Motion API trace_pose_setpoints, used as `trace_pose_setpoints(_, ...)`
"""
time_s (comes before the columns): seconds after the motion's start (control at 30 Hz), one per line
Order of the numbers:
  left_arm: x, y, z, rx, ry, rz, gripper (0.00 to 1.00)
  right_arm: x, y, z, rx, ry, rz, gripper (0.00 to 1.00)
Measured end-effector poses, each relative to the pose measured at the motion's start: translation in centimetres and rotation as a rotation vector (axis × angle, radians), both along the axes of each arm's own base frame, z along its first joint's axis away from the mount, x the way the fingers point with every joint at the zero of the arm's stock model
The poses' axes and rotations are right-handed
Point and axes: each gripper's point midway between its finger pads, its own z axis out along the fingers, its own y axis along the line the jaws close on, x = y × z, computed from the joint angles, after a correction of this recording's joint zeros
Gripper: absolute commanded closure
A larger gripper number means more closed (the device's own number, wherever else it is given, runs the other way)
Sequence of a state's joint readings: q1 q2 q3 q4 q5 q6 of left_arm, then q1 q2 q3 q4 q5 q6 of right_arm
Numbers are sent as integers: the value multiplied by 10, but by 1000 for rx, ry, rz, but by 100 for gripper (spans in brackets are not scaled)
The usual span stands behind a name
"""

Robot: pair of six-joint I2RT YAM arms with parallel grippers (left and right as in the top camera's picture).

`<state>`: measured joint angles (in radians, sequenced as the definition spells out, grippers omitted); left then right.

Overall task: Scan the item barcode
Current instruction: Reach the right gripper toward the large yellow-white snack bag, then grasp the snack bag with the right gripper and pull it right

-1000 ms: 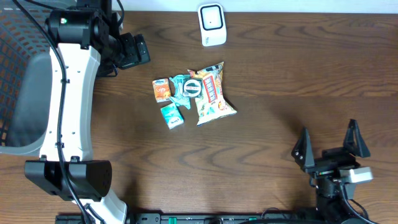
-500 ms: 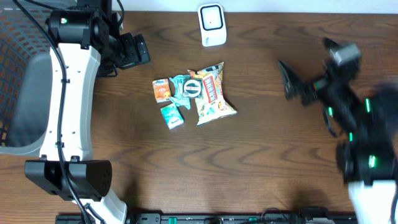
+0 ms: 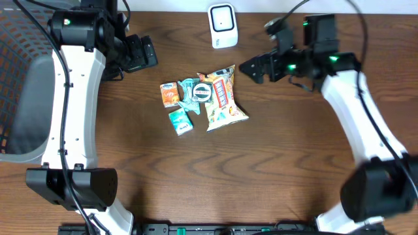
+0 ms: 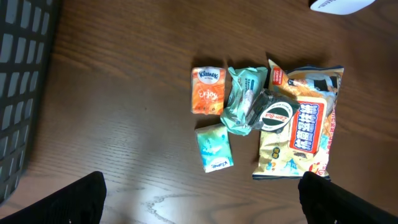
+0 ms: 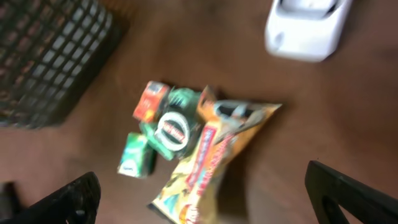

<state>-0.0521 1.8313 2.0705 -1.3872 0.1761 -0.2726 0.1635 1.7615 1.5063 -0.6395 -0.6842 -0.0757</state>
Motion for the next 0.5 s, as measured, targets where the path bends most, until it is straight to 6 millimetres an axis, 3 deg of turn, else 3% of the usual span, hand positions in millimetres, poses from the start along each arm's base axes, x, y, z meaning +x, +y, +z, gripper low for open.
trace_pose_setpoints(0.2,0,0,0,0,0,0,3,0,30,-57,85,227,17,1)
trace_pose_setpoints(0.27,0,0,0,0,0,0,3,-6,42,-88,87,324,29,1)
trace_pose_setpoints(0.37,0,0,0,0,0,0,3,-11,52,-117,62,395,27,1)
trace_pose_setpoints(0.5,0,0,0,0,0,0,3,-15,55,-159,-21,480,-26,14)
